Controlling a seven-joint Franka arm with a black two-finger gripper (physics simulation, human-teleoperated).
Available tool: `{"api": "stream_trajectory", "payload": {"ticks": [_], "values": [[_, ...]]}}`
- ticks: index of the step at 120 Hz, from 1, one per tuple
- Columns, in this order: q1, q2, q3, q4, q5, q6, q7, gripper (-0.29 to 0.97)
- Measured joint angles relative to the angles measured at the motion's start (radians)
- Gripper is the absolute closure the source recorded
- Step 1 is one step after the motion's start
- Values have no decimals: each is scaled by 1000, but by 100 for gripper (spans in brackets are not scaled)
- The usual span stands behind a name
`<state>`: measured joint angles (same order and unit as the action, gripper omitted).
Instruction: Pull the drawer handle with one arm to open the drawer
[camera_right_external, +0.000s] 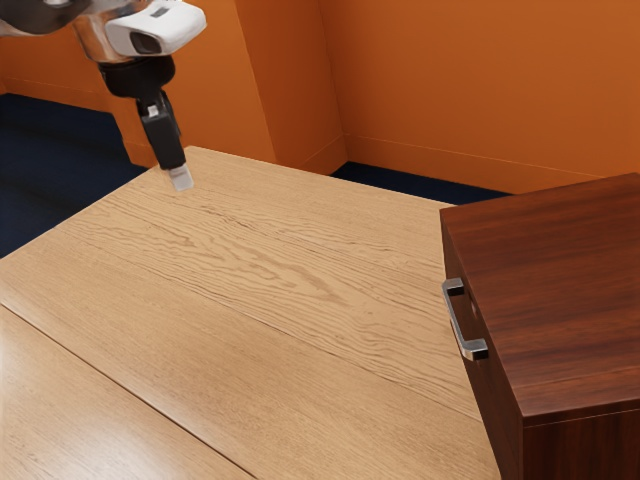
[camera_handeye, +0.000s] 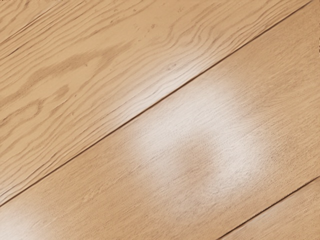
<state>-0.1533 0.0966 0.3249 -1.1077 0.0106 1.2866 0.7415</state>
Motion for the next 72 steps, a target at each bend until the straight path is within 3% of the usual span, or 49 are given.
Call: {"api": "stream_trajectory", "payload": {"ticks": [34,50,72], "values": [[-1,-3,0,-19,0,-1,21,0],[-83,-197,0,-275,-4,-19,30,0],[-117,-287,-62,-462,-6,-31,135,0]]}}
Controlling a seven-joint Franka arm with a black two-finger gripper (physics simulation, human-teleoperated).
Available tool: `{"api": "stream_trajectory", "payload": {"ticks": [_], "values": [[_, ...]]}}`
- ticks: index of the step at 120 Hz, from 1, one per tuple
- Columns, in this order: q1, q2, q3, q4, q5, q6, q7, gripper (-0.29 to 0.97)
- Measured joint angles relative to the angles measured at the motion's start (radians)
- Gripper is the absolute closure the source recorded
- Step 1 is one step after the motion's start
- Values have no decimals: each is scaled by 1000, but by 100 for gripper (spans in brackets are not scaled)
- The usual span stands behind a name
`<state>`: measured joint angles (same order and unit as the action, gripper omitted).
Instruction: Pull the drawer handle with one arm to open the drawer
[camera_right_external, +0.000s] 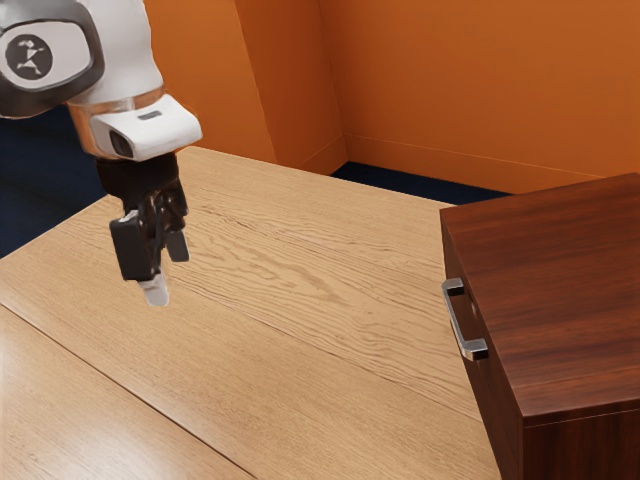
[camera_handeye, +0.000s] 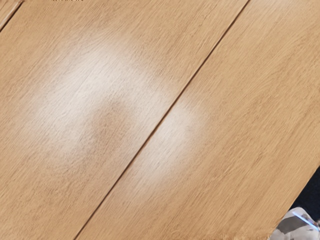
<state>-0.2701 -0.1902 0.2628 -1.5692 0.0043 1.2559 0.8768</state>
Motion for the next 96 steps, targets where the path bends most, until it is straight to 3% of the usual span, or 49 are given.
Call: {"api": "stream_trajectory", "payload": {"ticks": [16,32,50,69,96], "values": [[-4,-39,-94,-81,2,18,177,0],[-9,-38,-123,-122,-5,149,404,0],[-12,45,-123,-124,-112,357,686,0],[-10,154,-126,-54,-160,472,927,1],[-1,226,-145,-50,-273,598,1247,22]]}}
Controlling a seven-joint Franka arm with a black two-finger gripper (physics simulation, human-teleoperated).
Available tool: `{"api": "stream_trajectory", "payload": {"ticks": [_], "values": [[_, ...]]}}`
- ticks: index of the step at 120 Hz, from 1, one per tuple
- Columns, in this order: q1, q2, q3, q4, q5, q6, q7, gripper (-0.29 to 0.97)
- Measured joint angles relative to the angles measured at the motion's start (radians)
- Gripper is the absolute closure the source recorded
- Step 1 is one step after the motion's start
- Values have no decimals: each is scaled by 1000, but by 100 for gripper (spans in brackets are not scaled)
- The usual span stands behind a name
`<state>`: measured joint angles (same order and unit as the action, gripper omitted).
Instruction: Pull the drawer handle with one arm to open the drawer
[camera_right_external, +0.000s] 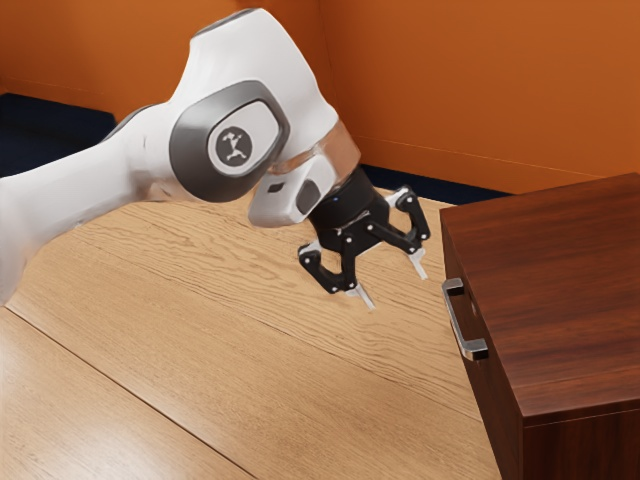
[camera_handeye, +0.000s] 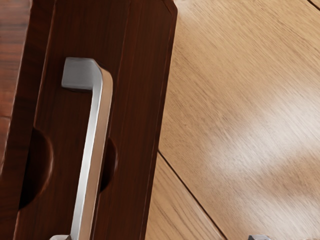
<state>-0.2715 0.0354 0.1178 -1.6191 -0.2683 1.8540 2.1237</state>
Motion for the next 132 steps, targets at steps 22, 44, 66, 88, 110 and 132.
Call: {"api": "stream_trajectory", "payload": {"ticks": [22,44,66,88,110,132], "values": [[-13,-5,-4,-45,-64,66,198,32],[-34,14,-3,-51,-133,123,342,43],[-51,40,-3,-55,-174,148,446,54],[-47,46,-3,-113,-202,162,524,63],[-34,-29,2,-202,-209,183,582,71],[-6,-146,6,-343,-212,214,632,75]]}}
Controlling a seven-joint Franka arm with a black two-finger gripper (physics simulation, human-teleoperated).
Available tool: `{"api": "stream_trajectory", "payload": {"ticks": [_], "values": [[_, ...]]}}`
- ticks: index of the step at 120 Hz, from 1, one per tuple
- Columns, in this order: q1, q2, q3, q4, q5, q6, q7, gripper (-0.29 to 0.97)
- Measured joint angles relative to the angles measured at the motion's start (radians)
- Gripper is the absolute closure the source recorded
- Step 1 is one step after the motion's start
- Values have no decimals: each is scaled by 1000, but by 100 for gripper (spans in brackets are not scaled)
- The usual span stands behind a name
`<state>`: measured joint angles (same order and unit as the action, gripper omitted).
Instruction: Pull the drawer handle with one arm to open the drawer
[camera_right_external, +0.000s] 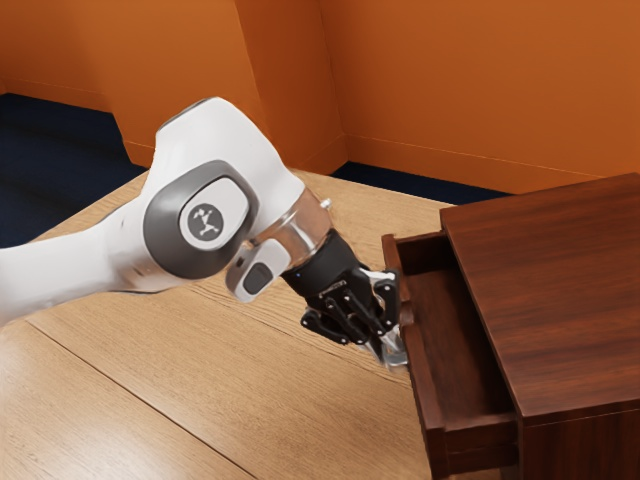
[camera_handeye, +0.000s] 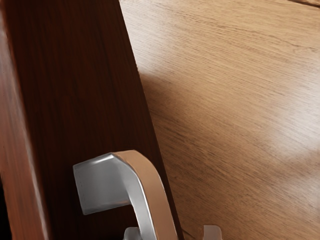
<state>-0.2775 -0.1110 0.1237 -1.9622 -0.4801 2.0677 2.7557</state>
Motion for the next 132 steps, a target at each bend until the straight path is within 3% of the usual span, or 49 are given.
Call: {"api": "stream_trajectory", "payload": {"ticks": [16,72,132], "values": [[-25,-86,33,-81,-1,24,30,78],[-32,-185,108,-208,-10,86,107,79],[-27,-314,174,-327,62,108,143,79]]}}
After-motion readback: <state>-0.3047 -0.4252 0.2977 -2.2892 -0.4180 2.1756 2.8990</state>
